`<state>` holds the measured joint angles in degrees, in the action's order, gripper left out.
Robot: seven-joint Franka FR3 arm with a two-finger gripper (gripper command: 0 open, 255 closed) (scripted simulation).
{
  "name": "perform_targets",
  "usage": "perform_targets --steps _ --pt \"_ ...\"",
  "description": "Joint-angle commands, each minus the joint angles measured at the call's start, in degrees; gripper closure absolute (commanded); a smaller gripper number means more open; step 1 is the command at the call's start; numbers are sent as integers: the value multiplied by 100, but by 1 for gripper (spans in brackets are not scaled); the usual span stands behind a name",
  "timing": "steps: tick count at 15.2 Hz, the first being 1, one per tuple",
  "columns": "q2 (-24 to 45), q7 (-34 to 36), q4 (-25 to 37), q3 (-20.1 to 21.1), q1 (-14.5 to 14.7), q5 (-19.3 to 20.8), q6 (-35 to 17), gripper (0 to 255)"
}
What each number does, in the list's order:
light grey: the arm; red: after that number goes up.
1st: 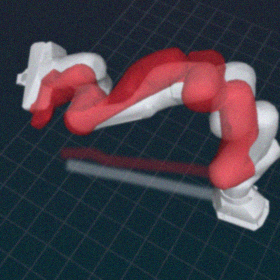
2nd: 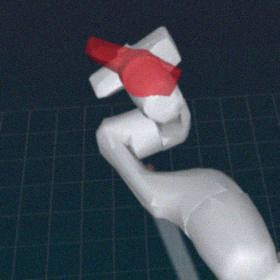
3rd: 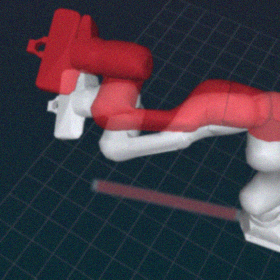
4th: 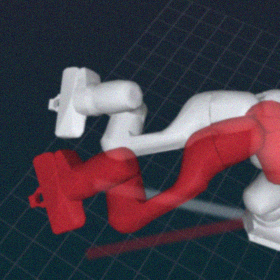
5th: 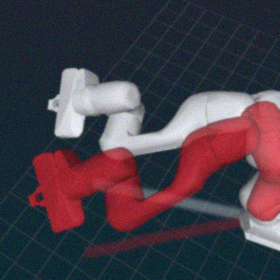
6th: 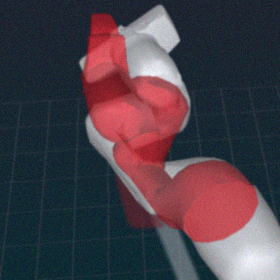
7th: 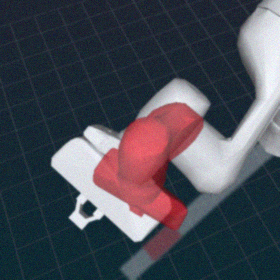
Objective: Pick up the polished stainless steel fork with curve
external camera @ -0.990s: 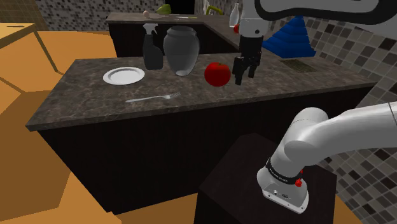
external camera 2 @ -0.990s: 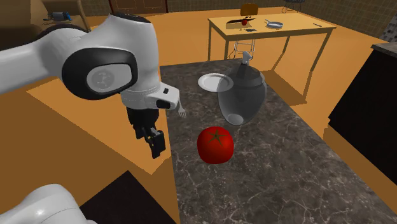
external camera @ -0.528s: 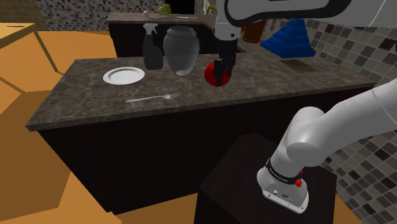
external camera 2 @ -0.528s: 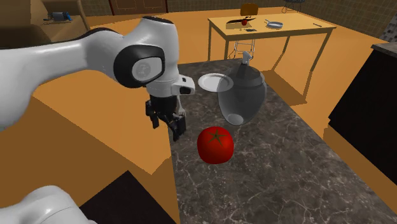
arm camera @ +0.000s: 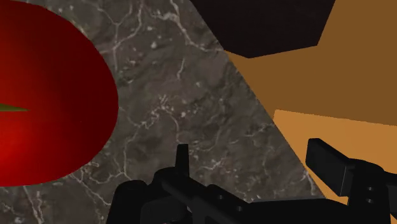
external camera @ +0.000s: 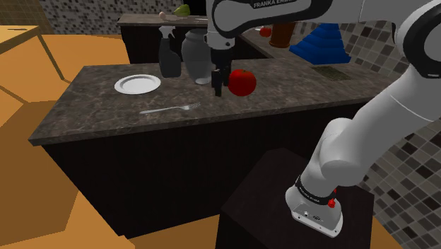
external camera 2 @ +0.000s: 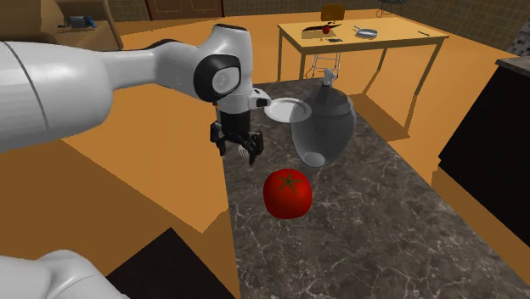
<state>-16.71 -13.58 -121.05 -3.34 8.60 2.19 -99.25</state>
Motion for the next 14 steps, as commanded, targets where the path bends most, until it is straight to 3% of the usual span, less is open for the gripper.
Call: perform_targets --steps 1,11,14 --pt "407 -240 300 41 98 -7 -132 0" --pt "2202 -1232 1903 412 530 33 -449 0" --pt "2256 -1245 1808 421 538 38 -601 0"
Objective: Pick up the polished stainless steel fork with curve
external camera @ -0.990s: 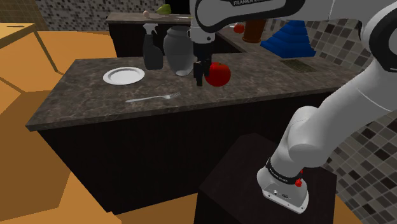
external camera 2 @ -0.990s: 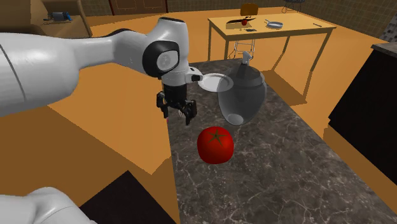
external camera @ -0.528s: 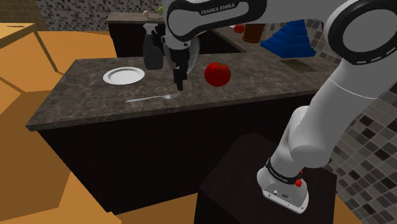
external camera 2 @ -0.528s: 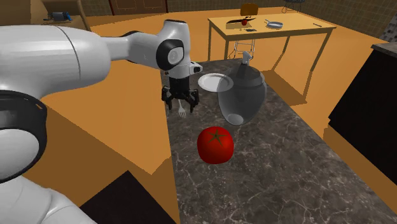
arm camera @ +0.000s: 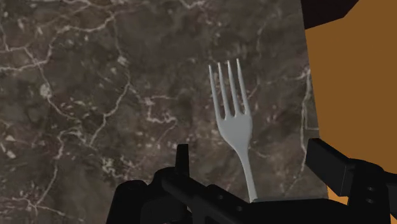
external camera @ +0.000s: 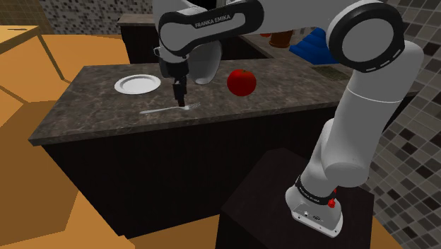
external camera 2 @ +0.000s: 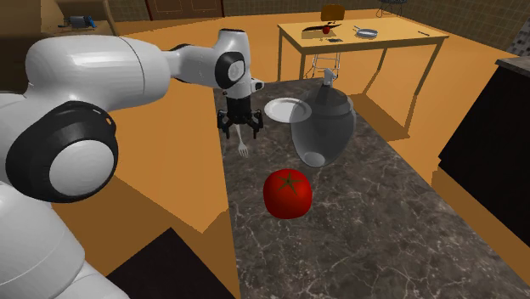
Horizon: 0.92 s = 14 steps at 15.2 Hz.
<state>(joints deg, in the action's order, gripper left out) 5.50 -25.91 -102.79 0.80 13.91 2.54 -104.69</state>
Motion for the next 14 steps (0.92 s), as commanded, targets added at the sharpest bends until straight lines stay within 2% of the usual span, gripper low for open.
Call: perform_targets --steps 1,5,7,8,14 --pt "48 -9 -79 7 7 4 -130 0" --pt "116 5 -346 6 6 10 -466 0" --pt "116 5 -347 6 6 10 -466 0" --pt "112 9 -356 7 7 10 -471 255" --pt "154 27 -343 15 17 12 -499 255"
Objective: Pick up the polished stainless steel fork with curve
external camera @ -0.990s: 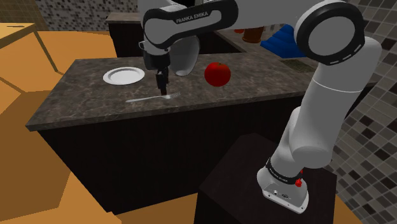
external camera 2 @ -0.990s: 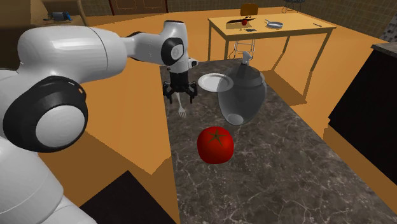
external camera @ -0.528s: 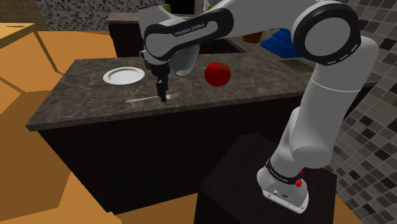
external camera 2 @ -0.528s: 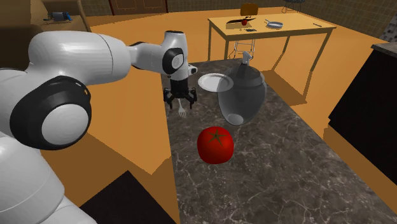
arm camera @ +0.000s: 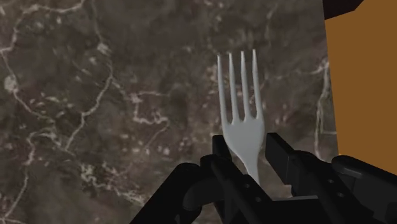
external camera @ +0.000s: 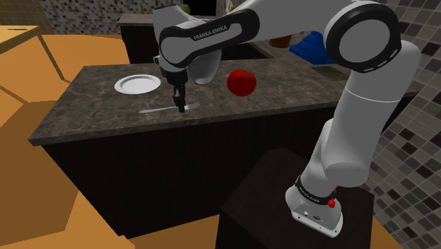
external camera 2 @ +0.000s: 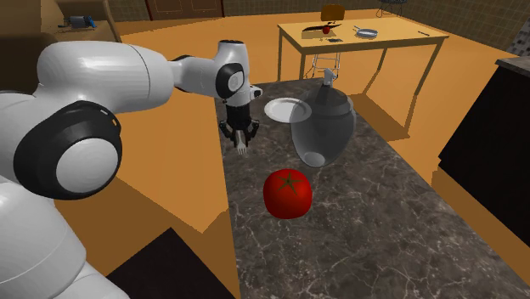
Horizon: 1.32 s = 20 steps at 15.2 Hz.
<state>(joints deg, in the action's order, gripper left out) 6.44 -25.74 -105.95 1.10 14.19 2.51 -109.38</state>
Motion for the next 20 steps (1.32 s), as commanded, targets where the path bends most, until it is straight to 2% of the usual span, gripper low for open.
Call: perform_targets --steps 1,18,20 --pt "58 10 -32 -15 -10 15 -35 255" --pt "-108 -56 963 -18 -20 -1 1125 255" --pt "-108 -56 974 -18 -20 -1 1136 255"
